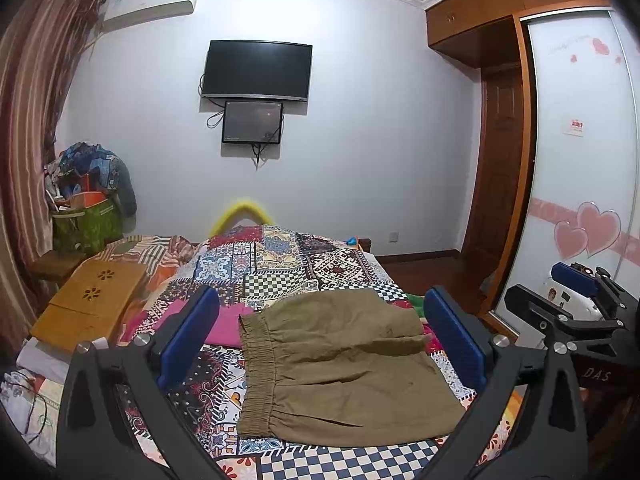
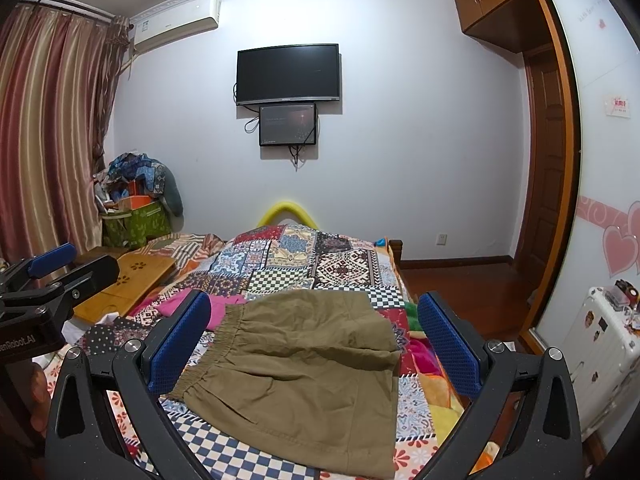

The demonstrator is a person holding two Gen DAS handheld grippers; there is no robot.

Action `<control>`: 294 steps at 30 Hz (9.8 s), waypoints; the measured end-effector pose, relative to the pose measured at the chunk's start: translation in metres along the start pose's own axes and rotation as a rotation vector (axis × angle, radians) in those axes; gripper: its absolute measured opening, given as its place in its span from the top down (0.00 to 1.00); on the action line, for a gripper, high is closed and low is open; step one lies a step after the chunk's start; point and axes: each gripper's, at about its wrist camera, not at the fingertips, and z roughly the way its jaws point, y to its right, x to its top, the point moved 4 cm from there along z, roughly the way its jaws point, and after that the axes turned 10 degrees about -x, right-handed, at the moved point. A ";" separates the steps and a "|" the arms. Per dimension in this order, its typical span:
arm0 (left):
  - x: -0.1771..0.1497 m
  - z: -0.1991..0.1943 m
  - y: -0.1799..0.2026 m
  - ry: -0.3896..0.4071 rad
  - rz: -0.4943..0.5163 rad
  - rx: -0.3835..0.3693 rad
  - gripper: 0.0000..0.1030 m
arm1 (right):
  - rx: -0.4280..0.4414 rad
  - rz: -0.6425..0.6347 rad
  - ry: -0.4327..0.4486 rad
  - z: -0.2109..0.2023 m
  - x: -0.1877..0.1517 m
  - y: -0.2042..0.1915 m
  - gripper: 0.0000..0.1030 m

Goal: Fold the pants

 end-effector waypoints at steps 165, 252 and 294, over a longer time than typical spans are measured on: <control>-0.177 0.449 -0.267 -0.756 -0.343 -0.096 0.80 | 0.129 -0.263 -0.740 0.478 -0.094 0.004 0.92; -0.077 0.211 -0.169 -0.514 -0.144 -0.154 0.95 | 0.220 0.065 -0.450 0.216 -0.014 0.041 0.90; -0.149 0.136 -0.168 -0.598 -0.177 -0.050 0.92 | 0.046 0.008 -0.690 0.145 -0.138 0.080 0.84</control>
